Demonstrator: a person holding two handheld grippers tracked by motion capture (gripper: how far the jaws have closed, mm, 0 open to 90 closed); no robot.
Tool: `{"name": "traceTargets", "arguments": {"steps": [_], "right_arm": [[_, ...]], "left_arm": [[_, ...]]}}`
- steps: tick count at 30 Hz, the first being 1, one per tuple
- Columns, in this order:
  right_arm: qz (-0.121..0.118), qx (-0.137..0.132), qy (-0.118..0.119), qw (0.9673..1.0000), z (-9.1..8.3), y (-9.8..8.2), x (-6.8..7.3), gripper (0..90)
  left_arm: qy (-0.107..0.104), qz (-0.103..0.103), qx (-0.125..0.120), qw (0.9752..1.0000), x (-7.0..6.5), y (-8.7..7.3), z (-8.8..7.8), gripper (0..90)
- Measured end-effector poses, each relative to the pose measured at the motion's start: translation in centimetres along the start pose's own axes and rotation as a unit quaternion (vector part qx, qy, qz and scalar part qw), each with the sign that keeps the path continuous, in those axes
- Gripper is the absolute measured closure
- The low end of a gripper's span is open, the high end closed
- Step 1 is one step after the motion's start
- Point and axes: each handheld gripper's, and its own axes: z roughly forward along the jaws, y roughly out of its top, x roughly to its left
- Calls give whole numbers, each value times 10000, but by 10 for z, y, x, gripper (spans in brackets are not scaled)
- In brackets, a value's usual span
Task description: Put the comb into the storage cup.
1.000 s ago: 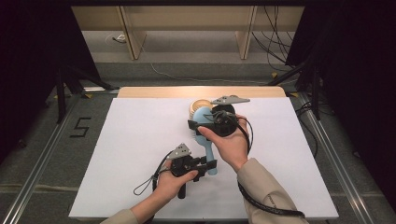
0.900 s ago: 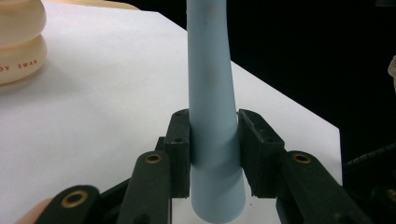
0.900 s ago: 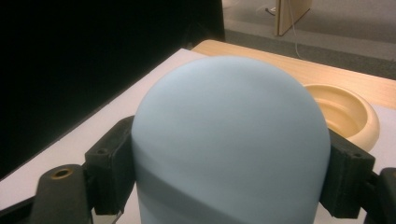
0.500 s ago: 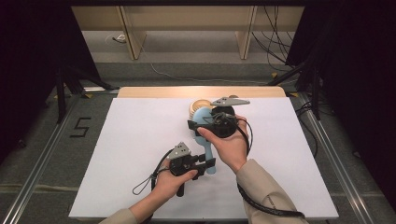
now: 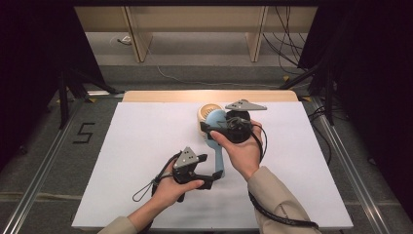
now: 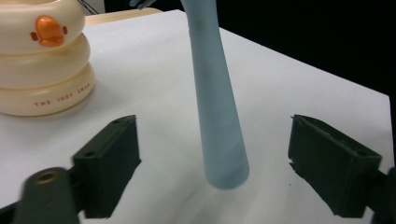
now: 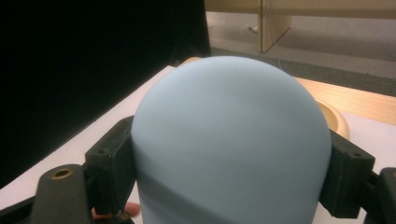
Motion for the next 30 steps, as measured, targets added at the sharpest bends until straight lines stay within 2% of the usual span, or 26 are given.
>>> {"name": "traceTargets", "arguments": {"steps": [3, 8, 11, 12, 14, 18, 20, 21, 24, 30], "right_arm": [[16, -71, -52, 10000, -3, -1, -3, 214], [2, -198, -115, 9997, -7, -2, -8, 214], [24, -248, -150, 9996, -9, -3, -11, 214], [24, -248, -150, 9996, -9, -3, -11, 214], [41, -320, -198, 9993, -12, -3, -13, 214], [26, -382, -238, 9990, -14, -2, -15, 214], [23, -409, -256, 9988, -14, -2, -16, 214], [23, -409, -256, 9988, -14, -2, -16, 214], [20, -434, -280, 9987, -15, -2, -17, 214], [6, -443, -305, 9986, -15, -3, -19, 214]], "left_arm": [[94, 62, 87, 9999, 4, -1, -5, 121], [292, 128, 106, 9994, 21, -3, -26, 56], [480, 89, 103, 9988, 30, -5, -37, 50], [480, 89, 103, 9988, 30, -5, -37, 50], [573, -57, 29, 9983, 38, -6, -48, 49], [710, -54, -30, 9975, 45, -7, -59, 40], [879, 8, -43, 9961, 52, -9, -68, 40], [879, 8, -43, 9961, 52, -9, -68, 40], [1122, 102, -67, 9936, 59, -12, -77, 43], [1252, 61, -99, 9921, 68, -15, -87, 41]]}}
